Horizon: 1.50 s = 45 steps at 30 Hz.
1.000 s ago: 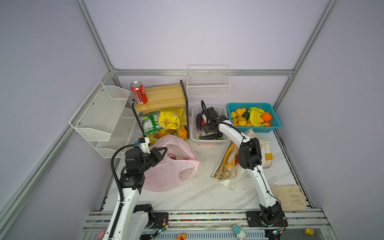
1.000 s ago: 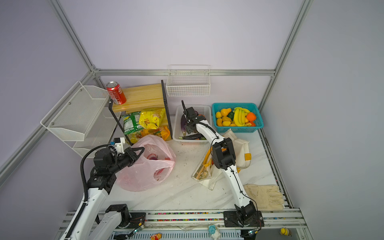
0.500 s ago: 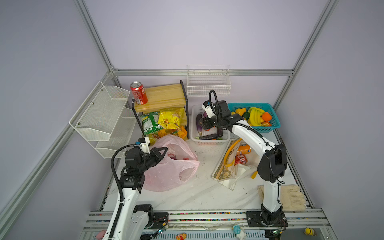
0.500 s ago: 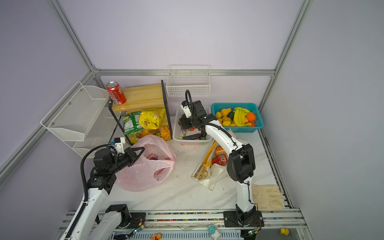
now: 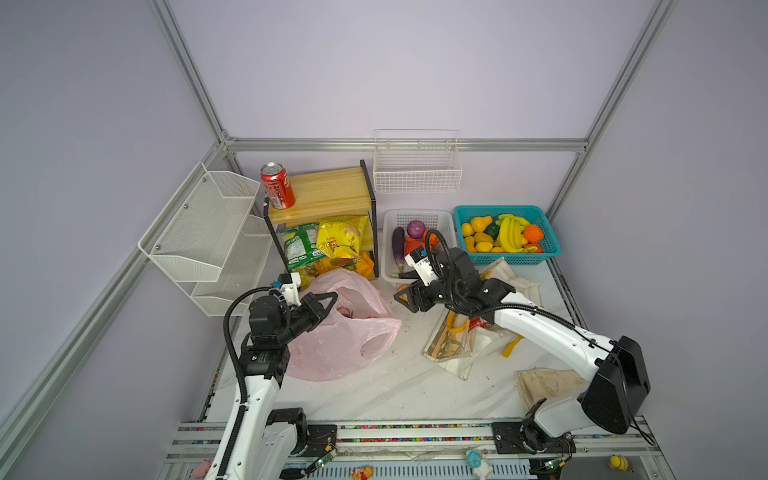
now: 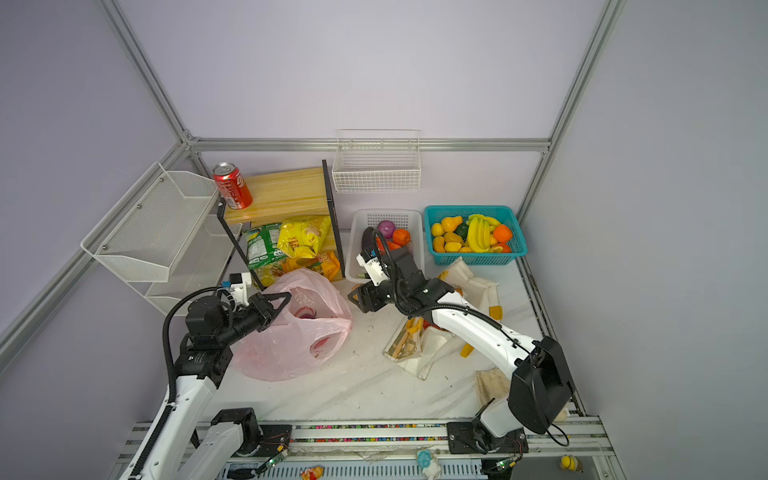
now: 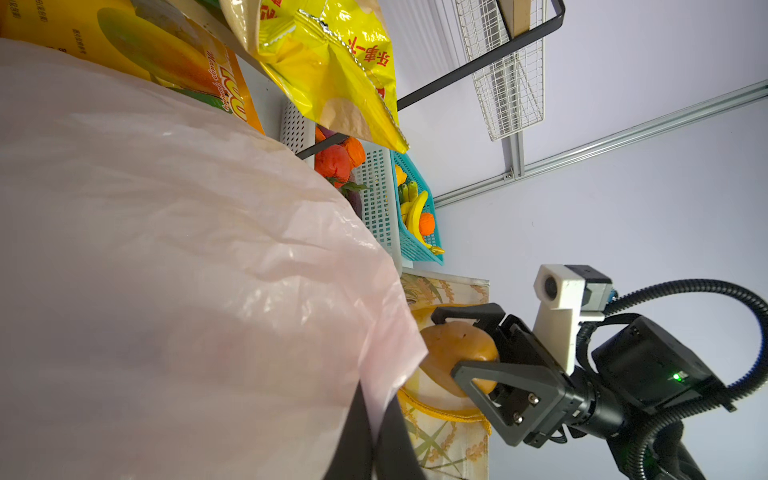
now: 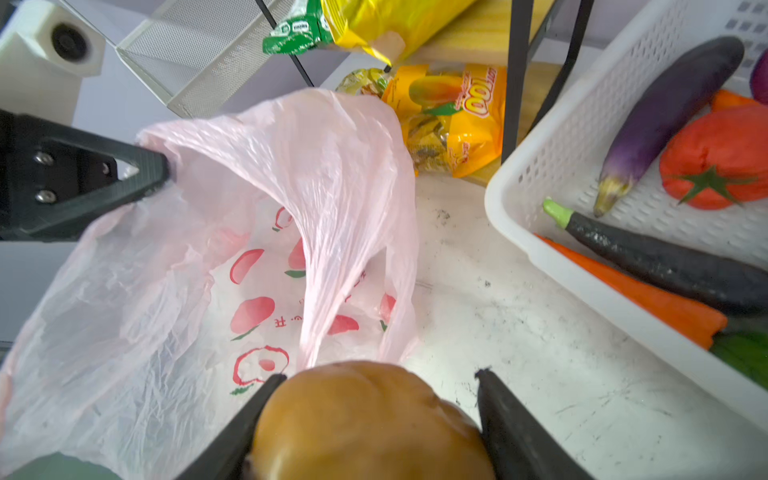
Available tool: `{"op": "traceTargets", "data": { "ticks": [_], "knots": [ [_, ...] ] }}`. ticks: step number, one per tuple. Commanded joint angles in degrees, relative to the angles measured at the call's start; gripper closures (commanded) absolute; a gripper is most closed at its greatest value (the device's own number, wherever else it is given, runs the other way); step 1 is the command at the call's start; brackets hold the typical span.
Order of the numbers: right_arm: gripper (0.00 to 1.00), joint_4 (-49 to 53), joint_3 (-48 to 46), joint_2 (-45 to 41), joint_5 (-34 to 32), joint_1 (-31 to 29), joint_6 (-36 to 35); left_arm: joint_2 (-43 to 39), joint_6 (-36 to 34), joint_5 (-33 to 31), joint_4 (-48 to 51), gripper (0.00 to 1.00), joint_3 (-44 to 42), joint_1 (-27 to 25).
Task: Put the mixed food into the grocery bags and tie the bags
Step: 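Carry the potato to the pink bag opening with the right gripper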
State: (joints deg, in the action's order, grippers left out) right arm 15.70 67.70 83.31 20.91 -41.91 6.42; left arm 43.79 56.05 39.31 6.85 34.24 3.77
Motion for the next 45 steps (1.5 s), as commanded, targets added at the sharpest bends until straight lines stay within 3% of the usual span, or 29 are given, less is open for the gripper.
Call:
{"op": "traceTargets", "data": {
  "ticks": [1,14,21,25,33,38,45],
  "knots": [
    [0.54,-2.22,-3.91,-3.58,1.61,-0.63,2.5,-0.77,0.9,1.83,-2.7,1.0,-2.29,0.38],
    [0.54,-19.41,-14.73,2.14,9.18,-4.55,10.48,-1.15,1.58,3.14,-3.01,1.0,-2.68,0.36],
    [0.55,-14.76,-19.12,1.39,-0.03,-4.74,10.26,-0.81,2.44,2.33,-3.46,1.0,-2.77,0.37],
    [0.56,-23.85,-25.0,0.98,4.2,-5.24,14.6,-0.76,3.35,2.28,-4.5,1.0,-2.77,0.41],
    [0.56,-36.71,-26.71,3.24,4.06,-7.74,17.26,-0.6,3.47,2.73,-4.57,1.0,-2.77,0.32],
    [0.56,-44.37,-23.41,5.19,2.72,-9.0,19.53,-0.21,3.54,3.66,-4.65,1.0,-2.86,0.2],
    [0.57,-56.45,-23.55,5.09,-4.16,-8.96,26.04,0.96,2.89,5.62,-4.83,1.0,-1.79,-1.06]
  ]
}}
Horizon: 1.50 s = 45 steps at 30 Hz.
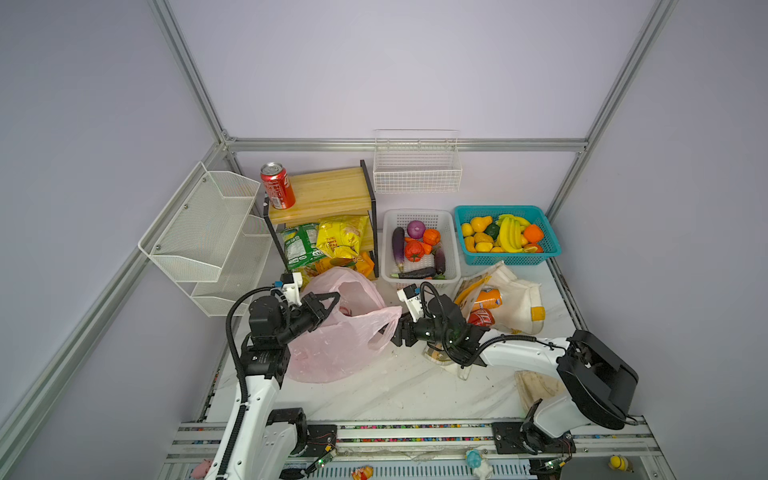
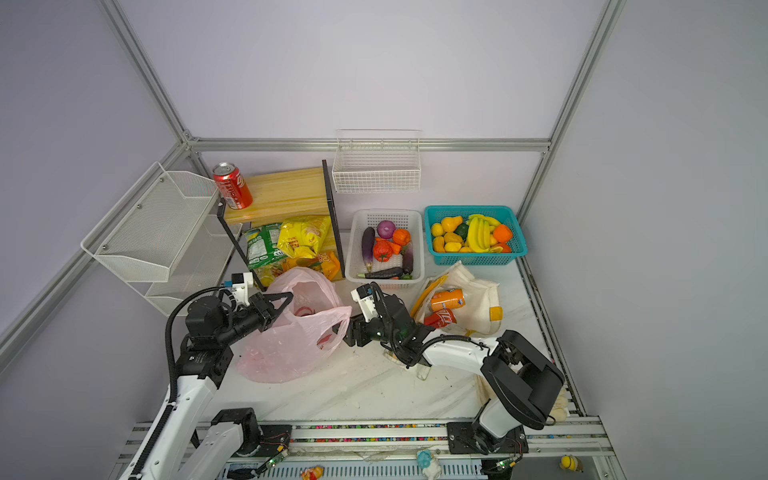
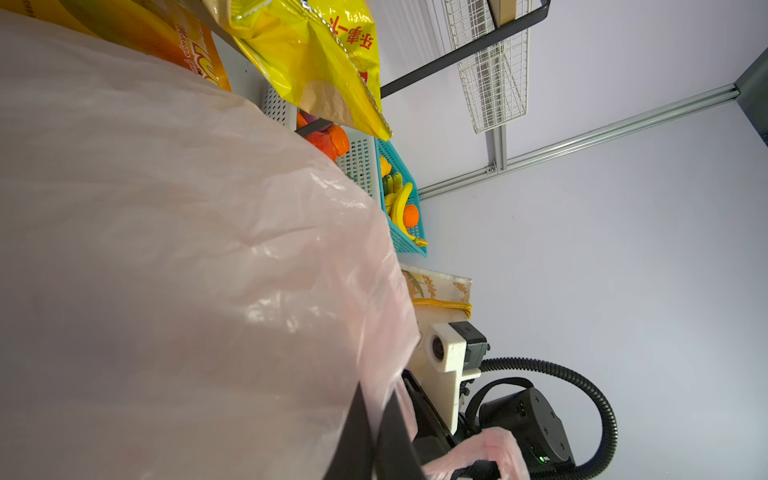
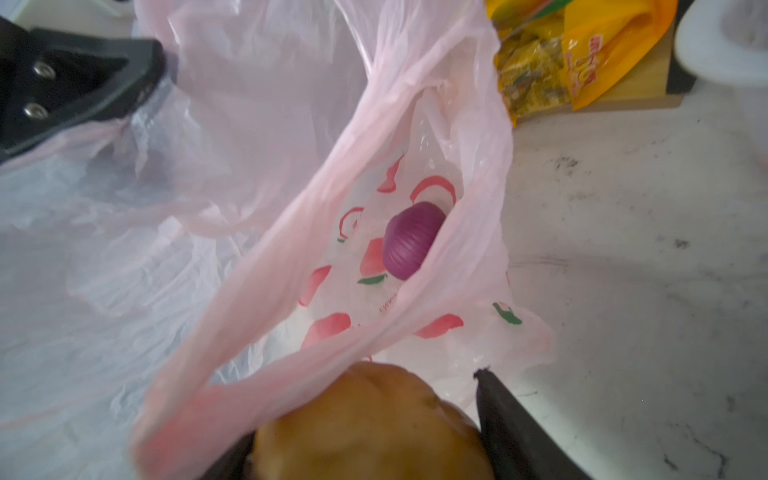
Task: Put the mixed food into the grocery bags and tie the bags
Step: 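Carry the potato to the pink bag opening with the right gripper, then lower the potato into the pink bag and open the right gripper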
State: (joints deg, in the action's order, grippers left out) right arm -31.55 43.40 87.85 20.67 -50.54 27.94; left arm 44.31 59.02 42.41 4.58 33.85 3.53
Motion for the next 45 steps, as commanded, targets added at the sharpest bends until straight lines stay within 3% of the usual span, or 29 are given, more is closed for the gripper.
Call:
{"op": "traceTargets", "data": {
  "ticks": [1,6,11,19,26,35,41,45],
  "knots": [
    [0.56,-10.27,1.14,0.89,-4.45,-0.32,5.35,0.7,-0.33,2.78,-2.63,1.0,-1.0,-1.38],
    [0.57,-12.78,1.41,0.55,-8.2,-0.26,7.39,2.59,-1.47,3.18,-2.83,1.0,2.24,-6.19],
    [0.57,-7.95,0.53,-3.19,-14.23,-0.13,6.97,5.05,-0.68,2.08,-5.91,1.0,4.17,-11.32],
    [0.57,2.03,2.63,-4.35,-7.22,5.41,0.33,11.33,0.52,1.59,-13.02,1.0,7.43,-18.14],
    [0.57,4.09,1.69,-4.59,-2.2,6.72,-6.74,12.99,-3.9,0.17,-12.77,1.0,6.79,-18.38],
    [0.57,-1.01,0.43,-3.15,2.27,6.61,-8.69,13.35,-8.9,-0.26,-8.54,1.0,5.27,-18.34],
    [0.58,-3.65,1.16,0.91,-6.29,5.09,-3.71,12.54,-12.29,1.09,-6.67,1.0,6.14,-18.3],
    [0.57,-8.04,1.21,3.38,-7.83,3.07,-0.03,13.2,-12.27,2.52,-7.44,1.0,6.06,-18.3]
  ]
}}
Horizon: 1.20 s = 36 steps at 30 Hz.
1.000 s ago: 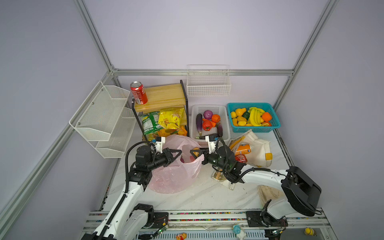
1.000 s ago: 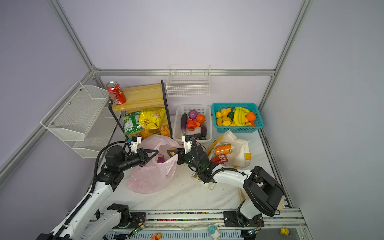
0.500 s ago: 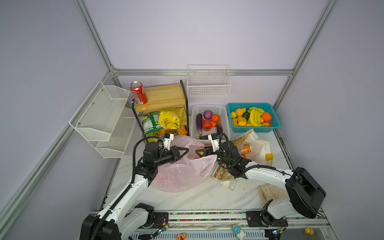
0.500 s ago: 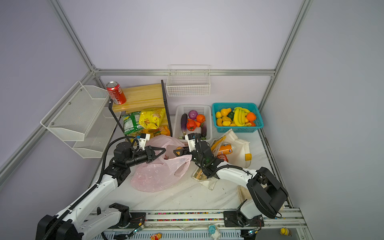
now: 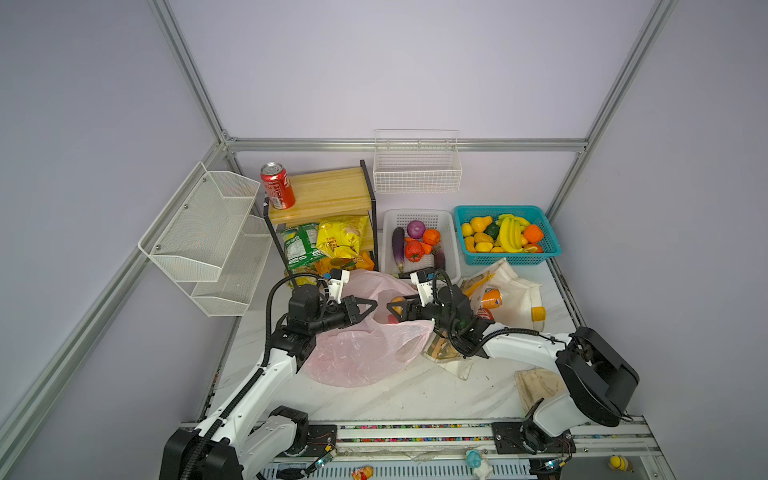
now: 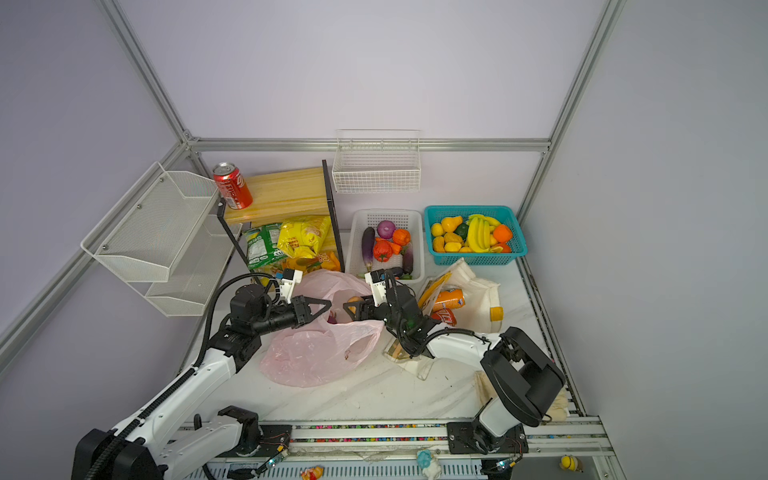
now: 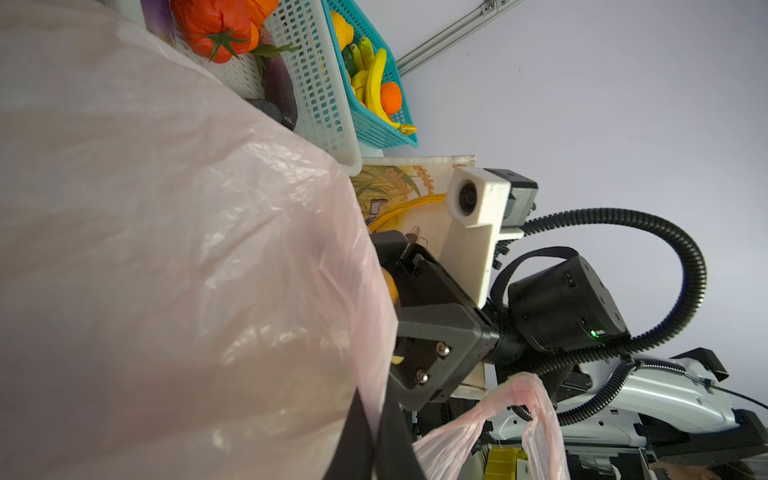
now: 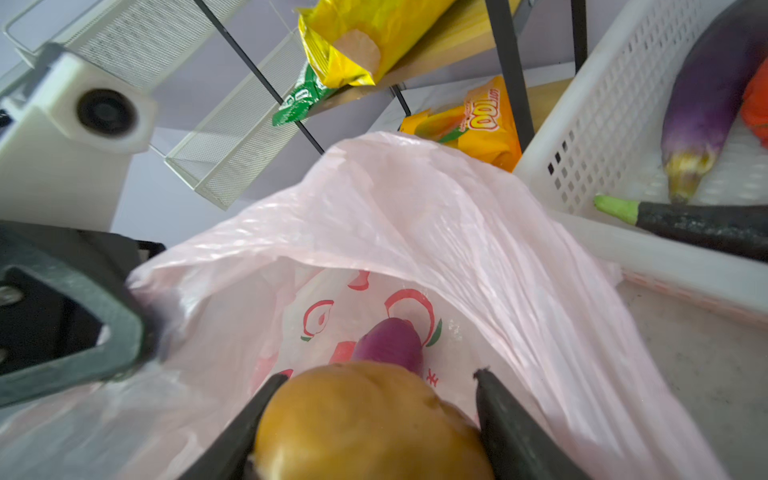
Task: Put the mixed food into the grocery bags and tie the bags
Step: 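Lower the potato into the pink bag and open the right gripper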
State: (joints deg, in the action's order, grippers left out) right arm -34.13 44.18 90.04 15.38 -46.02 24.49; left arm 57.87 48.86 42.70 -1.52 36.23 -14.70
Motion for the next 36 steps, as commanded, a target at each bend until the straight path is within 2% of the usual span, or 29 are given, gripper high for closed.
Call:
{"op": "traceTargets", "data": {
  "ticks": [1,4,9,12,17,22,27,32,36],
  "knots": [
    [0.57,-6.63,0.26,1.73,-2.82,-2.12,4.47,-0.13,-1.97,2.3,-1.68,1.0,3.59,-0.07],
    [0.57,-9.15,-0.02,3.66,-5.05,-3.98,7.85,0.39,-0.5,2.5,-3.41,1.0,3.41,-0.15],
    [0.55,-2.88,3.47,8.19,-11.01,-6.77,12.56,1.02,1.88,2.88,-5.82,1.0,3.59,-0.64],
    [0.53,-1.95,5.1,11.05,-10.3,-7.66,15.16,1.26,2.72,2.71,-6.44,1.0,3.22,-0.86],
    [0.46,-2.19,8.04,13.39,-3.87,-8.17,17.9,1.55,3.93,2.52,-7.65,1.0,2.37,-1.0],
    [0.34,-0.86,10.95,12.91,3.17,-8.14,17.97,1.64,4.75,1.73,-8.67,1.0,2.27,-0.95],
    [0.27,-0.86,12.23,12.88,8.85,-8.17,17.43,1.64,5.19,1.01,-9.02,1.0,2.17,-0.86],
    [0.25,2.23,11.77,10.94,8.76,-7.72,15.08,1.14,5.89,1.58,-9.12,1.0,1.85,0.44],
    [0.24,10.29,12.3,7.46,4.12,-7.55,8.95,-0.41,6.74,2.49,-9.53,1.0,0.6,3.25]
  ]
}}
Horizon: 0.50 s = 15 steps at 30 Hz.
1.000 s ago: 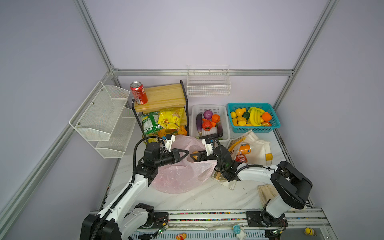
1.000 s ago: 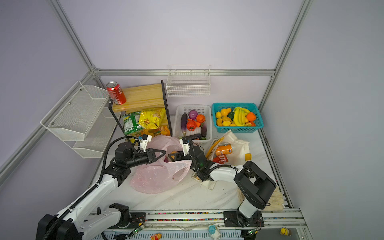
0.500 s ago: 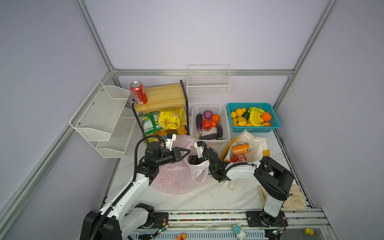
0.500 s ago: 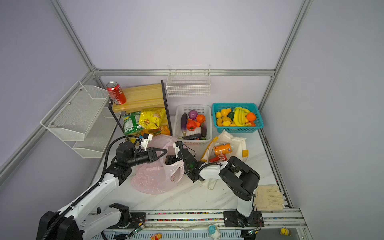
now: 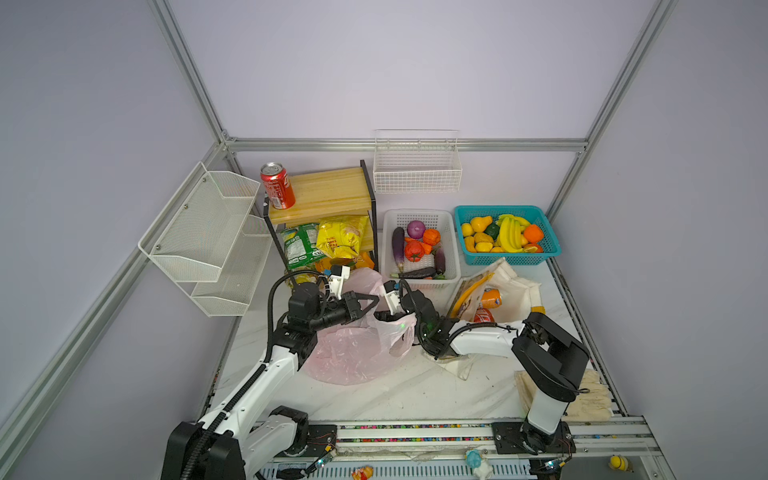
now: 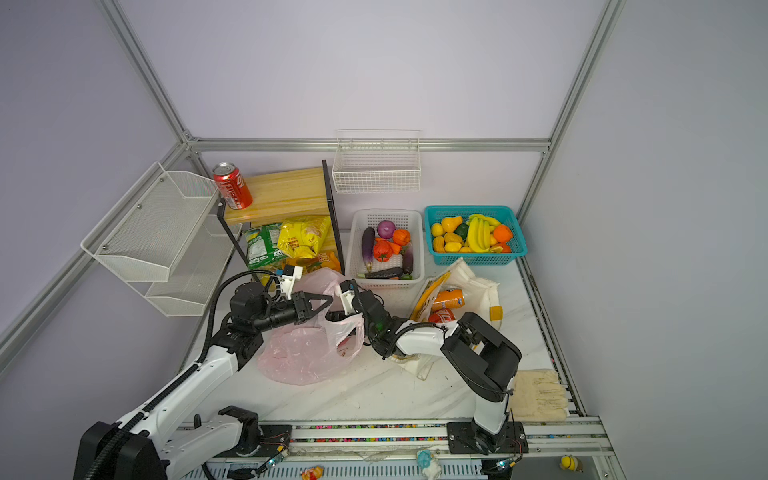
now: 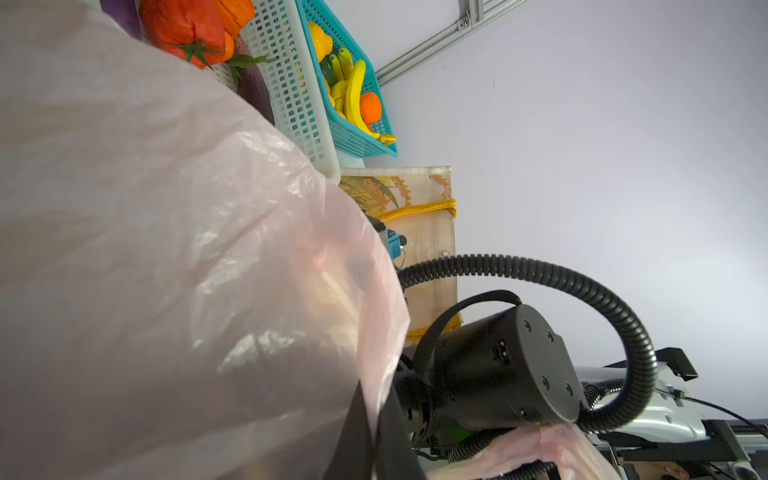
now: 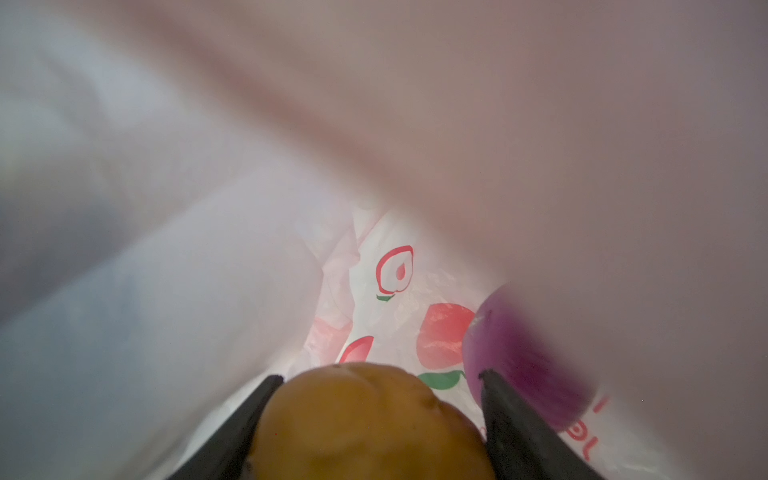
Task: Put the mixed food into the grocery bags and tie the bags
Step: 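Lower the potato into the pink bag and open the right gripper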
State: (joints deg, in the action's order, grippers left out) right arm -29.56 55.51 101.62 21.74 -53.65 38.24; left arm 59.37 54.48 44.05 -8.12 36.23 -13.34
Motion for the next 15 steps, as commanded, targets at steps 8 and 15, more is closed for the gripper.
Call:
{"op": "traceTargets", "data": {
  "ticks": [8,15],
  "knots": [
    [0.16,12.59,3.53,-5.47,-4.02,0.12,-11.1,-3.04,1.59,4.1,-3.13,1.0,-0.82,5.98],
    [0.15,18.79,5.11,-7.87,-9.68,0.3,-13.55,-3.94,1.97,4.55,-2.67,1.0,-2.16,7.94]
  ]
}}
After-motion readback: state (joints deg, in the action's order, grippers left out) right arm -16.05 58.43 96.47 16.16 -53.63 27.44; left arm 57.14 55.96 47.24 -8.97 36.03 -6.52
